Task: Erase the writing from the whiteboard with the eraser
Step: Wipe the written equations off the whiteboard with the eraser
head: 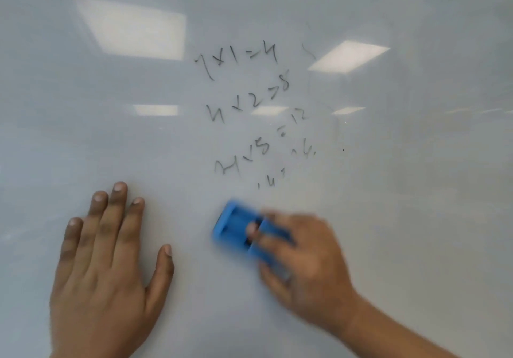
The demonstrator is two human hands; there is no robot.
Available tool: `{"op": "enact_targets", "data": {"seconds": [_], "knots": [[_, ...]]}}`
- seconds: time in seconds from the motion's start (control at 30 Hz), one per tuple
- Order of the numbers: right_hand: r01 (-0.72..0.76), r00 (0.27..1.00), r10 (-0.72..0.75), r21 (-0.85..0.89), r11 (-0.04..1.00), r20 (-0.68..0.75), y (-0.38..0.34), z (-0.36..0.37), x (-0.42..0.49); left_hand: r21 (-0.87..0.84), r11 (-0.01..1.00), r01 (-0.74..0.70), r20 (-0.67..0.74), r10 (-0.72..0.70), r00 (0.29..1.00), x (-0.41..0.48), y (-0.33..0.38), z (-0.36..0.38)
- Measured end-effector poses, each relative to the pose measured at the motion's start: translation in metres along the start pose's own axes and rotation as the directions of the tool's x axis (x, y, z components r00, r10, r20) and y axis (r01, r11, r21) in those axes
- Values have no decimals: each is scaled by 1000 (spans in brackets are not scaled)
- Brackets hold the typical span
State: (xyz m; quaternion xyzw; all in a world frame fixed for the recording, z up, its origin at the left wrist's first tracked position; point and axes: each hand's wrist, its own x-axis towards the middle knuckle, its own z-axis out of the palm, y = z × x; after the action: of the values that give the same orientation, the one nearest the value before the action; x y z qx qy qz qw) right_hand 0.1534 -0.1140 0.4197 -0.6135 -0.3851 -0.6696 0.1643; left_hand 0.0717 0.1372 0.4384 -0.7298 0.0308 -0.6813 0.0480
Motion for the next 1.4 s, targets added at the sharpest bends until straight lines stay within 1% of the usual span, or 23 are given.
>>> {"op": "enact_targets", "data": {"seconds": [0.03,0.1,0.13,0.17,0.23,0.3,0.37,0.4,0.47,0.53,0.6,0.67,0.8,0.87,0.9,0.97,1.03,1.07,1.1,1.17,1.27,1.33,1.4], "knots": [[-168,984,168,7,986,-59,15,-3,15,0,1000,-3,-7,3,1000,0,-1,0],[-457,866,463,78,886,-186,37,-8,38,6,1000,-16,-19,16,1000,-1,-2,1],[-531,811,544,119,839,-216,40,-7,44,10,1000,-20,-25,20,999,-2,-2,2],[-543,798,560,137,828,-220,36,-5,46,11,1000,-23,-30,23,999,-2,-3,2],[-425,885,441,124,896,-148,16,0,36,8,1000,-24,-30,24,999,-3,-3,4],[-173,984,176,78,982,-30,-5,2,16,9,1000,-28,-32,28,999,-2,-4,5],[24,998,-25,16,1000,62,-3,-2,8,15,999,-34,-44,34,998,-2,-4,6],[34,997,-34,-1,999,69,8,-6,10,17,999,-36,-53,37,998,-2,-4,7],[-139,990,138,-8,990,-24,35,-14,22,18,999,-35,-67,36,997,-2,-5,9],[-429,891,428,26,903,-155,65,-24,38,19,999,-34,-77,35,996,-3,-6,12],[-602,771,601,67,796,-212,84,-28,48,12,999,-33,-90,34,995,-3,-6,15],[-589,780,591,76,804,-205,80,-26,46,2,1000,-31,-108,31,994,-3,-7,19],[-284,958,285,35,958,-19,53,-26,17,-14,999,-43,-139,41,989,-4,-11,26],[-196,980,196,-7,981,47,69,-34,13,-52,998,-44,-157,35,987,-4,-12,30],[-217,976,218,-26,976,20,83,-38,14,-77,996,-47,-168,33,985,-4,-12,32],[-424,898,422,11,905,-123,112,-45,24,-113,992,-56,-183,34,982,-4,-12,35],[-646,732,649,89,758,-210,131,-47,31,-122,991,-56,-188,33,982,-3,-14,39],[-683,690,688,114,722,-224,132,-46,31,-123,991,-56,-190,32,981,-3,-15,40],[-664,703,674,130,737,-227,126,-43,29,-124,991,-54,-198,29,980,-4,-15,41],[-531,821,549,144,835,-156,99,-36,18,-141,989,-40,-203,10,979,-5,-15,45],[-171,985,171,16,985,17,51,-30,-8,-171,985,-17,-202,-18,979,-6,-15,48],[58,994,-51,-73,996,98,38,-27,-14,-161,986,-38,-209,4,978,-6,-16,49],[38,996,-30,-83,996,89,50,-30,2,-143,988,-54,-217,21,976,-1,-20,49]]}}
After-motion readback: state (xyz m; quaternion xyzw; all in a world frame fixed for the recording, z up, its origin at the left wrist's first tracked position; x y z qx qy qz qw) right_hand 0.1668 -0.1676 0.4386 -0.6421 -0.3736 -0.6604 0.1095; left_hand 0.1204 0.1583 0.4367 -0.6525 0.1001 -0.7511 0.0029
